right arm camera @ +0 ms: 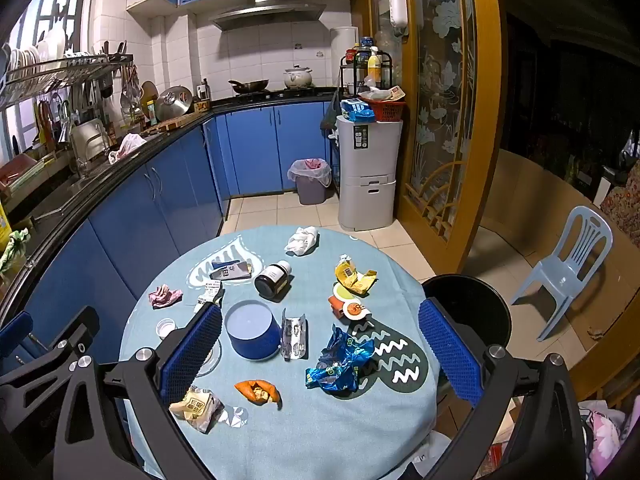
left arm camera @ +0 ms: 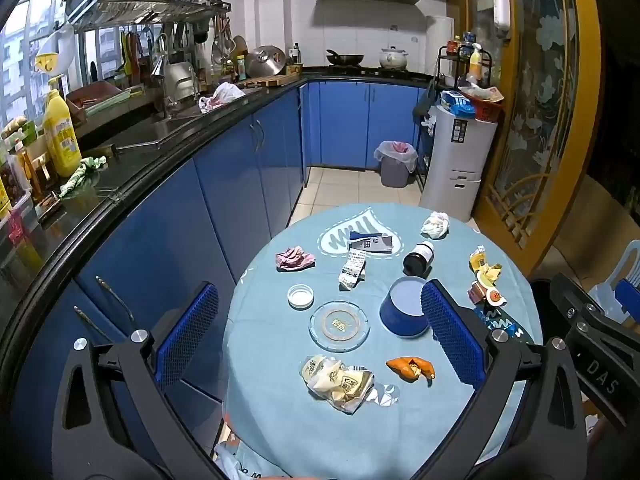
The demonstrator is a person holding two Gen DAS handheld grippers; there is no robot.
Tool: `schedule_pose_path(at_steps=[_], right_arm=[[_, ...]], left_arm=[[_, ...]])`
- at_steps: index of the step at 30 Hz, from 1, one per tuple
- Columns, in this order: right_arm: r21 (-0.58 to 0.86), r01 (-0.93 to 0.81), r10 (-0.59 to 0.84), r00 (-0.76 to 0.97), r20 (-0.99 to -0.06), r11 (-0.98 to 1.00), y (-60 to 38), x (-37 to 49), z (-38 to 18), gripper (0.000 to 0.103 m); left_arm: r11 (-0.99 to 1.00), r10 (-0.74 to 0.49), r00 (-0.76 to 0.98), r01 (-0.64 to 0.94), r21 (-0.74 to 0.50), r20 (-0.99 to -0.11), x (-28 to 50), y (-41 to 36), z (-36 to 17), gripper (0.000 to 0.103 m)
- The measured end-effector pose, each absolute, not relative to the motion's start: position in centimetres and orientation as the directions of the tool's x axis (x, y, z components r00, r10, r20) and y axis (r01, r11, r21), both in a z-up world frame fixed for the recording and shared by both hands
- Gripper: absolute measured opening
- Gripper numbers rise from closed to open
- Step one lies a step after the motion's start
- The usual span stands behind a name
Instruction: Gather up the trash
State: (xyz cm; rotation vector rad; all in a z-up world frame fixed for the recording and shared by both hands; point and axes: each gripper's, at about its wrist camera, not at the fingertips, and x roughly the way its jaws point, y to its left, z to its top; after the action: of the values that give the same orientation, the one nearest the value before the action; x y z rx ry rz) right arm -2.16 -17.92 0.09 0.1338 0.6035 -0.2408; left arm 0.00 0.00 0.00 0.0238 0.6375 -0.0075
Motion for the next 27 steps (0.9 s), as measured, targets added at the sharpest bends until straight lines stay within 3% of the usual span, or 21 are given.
schedule_pose_path(at_steps=[27], right_arm=[[0.050, 0.262, -0.186, 0.794, -0.578, 0.964, -17.79, -2.21, 0.00, 0.096]], left_arm=[[1.000, -0.002, 0.796, 0.015, 0.017, -0.605, 0.11, -0.02, -0.03, 0.100]])
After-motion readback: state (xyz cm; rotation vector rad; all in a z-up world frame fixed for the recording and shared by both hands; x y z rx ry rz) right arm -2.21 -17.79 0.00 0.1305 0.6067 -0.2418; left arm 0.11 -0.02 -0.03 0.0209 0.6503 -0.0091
